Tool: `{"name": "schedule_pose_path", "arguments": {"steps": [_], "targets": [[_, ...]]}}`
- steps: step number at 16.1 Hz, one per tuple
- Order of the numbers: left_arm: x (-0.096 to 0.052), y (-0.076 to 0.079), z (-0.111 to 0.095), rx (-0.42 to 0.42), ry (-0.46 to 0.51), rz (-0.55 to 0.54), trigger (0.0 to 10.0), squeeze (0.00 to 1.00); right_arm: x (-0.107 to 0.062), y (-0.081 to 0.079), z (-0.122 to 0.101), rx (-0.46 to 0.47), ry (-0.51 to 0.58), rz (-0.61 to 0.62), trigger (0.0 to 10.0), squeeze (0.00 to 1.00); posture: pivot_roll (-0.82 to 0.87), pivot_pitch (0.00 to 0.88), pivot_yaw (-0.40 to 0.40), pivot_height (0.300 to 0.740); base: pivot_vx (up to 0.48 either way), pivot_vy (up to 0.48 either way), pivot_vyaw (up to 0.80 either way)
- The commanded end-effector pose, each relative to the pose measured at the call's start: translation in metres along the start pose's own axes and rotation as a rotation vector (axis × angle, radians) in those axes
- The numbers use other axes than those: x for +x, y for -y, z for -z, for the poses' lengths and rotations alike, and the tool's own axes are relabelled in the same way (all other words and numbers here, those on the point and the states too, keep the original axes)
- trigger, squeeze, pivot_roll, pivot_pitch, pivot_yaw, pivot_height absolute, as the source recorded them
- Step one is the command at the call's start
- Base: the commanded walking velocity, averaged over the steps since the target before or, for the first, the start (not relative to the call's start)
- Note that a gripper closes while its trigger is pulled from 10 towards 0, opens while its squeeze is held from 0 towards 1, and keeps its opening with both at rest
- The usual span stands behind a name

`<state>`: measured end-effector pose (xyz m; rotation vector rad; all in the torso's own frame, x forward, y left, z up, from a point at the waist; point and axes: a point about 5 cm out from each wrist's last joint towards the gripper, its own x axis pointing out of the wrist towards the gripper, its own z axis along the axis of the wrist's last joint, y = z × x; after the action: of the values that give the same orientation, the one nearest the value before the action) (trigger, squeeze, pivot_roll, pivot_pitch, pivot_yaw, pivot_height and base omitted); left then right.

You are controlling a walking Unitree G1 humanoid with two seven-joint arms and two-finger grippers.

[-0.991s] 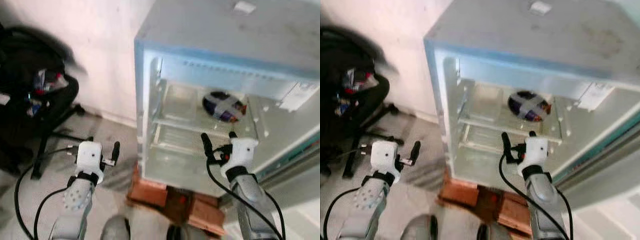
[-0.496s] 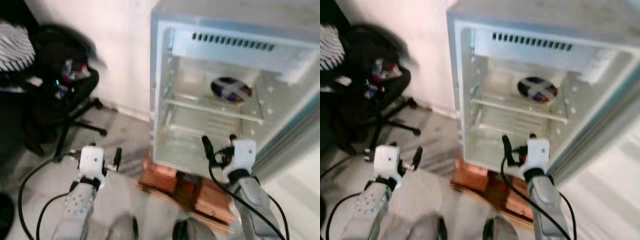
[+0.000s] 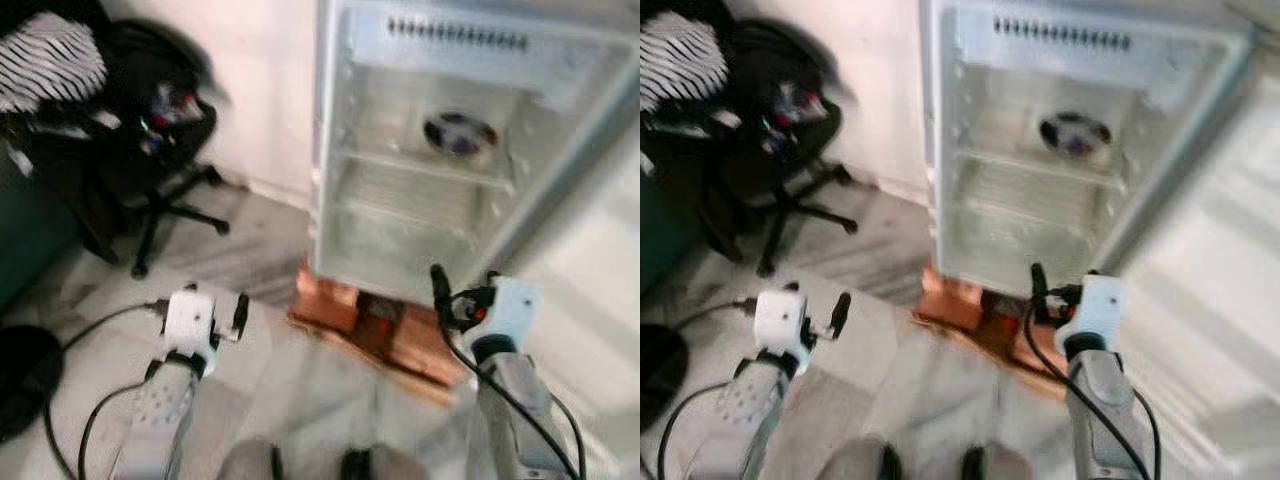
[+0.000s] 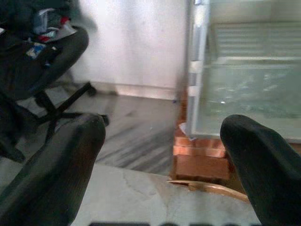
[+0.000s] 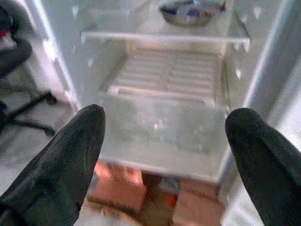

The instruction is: Restocking fridge

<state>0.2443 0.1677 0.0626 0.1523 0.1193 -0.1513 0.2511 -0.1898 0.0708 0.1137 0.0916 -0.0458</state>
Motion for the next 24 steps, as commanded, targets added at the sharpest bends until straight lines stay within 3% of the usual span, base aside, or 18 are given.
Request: {"name": "schedule_pose_path", "arguments": {"steps": [1, 6, 7, 9, 13, 18, 24], "targets": [[-0.002, -0.003, 0.002, 0.007, -0.012, -0.006, 10.0, 0.0, 0.002, -0.005, -0.004, -0.004, 0.011, -0.008, 10.0, 0.0, 0.08, 0.155, -0.025, 0.74, -0.304, 0.0, 0.0], [0.0, -0.001, 0.001, 0.003, -0.008, -0.002, 10.0, 0.0, 0.008, 0.002, -0.003, -0.084, -0.016, 0.063, 10.0, 0.0, 0.08, 0.153, -0.026, 0.74, -0.299, 0.0, 0.0], [0.001, 0.0, 0.001, 0.001, -0.008, -0.001, 10.0, 0.0, 0.008, 0.0, -0.001, -0.067, -0.016, 0.021, 10.0, 0.0, 0.08, 0.149, -0.029, 0.74, -0.304, 0.0, 0.0], [0.002, 0.001, 0.001, 0.0, -0.007, 0.0, 10.0, 0.0, 0.008, 0.004, 0.001, -0.043, -0.018, 0.077, 10.0, 0.0, 0.08, 0.146, -0.03, 0.74, -0.302, 0.0, 0.0], [0.006, 0.002, 0.0, -0.001, 0.001, -0.002, 10.0, 0.0, 0.008, 0.002, 0.0, -0.069, -0.01, 0.052, 10.0, 0.0, 0.07, 0.128, -0.03, 0.74, -0.295, 0.0, 0.0], [0.007, 0.003, -0.003, 0.015, 0.033, 0.021, 10.0, 0.0, 0.011, 0.011, -0.005, -0.048, 0.005, 0.078, 10.0, 0.0, 0.07, 0.126, -0.028, 0.74, 0.0, 0.0, -0.32], [0.007, 0.002, -0.002, 0.02, 0.035, 0.03, 10.0, 0.0, 0.014, 0.0, -0.006, -0.043, 0.024, 0.031, 10.0, 0.0, 0.07, 0.133, -0.026, 0.74, 0.0, -0.193, -0.08]]}}
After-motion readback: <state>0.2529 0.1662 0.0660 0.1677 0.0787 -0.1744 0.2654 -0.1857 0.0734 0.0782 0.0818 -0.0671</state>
